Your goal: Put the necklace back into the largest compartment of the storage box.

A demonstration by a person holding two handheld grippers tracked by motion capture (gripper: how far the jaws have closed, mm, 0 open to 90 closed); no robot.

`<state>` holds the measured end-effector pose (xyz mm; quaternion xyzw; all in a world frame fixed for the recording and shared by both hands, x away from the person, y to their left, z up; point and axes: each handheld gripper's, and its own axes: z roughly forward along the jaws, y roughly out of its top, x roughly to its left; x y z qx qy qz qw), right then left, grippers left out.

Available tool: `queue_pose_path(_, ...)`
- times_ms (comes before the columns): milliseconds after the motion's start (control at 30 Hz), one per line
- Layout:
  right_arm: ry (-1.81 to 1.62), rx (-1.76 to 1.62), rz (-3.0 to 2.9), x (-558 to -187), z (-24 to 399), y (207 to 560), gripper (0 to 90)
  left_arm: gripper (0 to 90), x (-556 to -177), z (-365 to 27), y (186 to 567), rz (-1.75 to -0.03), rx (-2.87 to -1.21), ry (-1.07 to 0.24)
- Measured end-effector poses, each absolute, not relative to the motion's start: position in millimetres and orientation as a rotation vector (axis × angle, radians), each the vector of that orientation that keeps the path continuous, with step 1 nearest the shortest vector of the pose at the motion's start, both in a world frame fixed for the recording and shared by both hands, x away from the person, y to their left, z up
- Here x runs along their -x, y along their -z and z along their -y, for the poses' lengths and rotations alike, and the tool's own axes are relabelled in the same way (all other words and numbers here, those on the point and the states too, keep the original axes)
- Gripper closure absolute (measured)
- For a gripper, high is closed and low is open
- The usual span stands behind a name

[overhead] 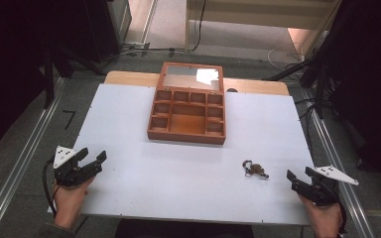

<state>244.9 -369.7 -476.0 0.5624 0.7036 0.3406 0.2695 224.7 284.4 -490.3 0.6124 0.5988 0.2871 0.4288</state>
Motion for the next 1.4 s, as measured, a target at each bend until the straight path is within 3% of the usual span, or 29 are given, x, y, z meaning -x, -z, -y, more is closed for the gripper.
queue_pose_path(1400,-0.948,-1.483,-1.953,-253,352,476,25.5,31.4,-227,-277,494,-1.483,-1.558,-0.678)
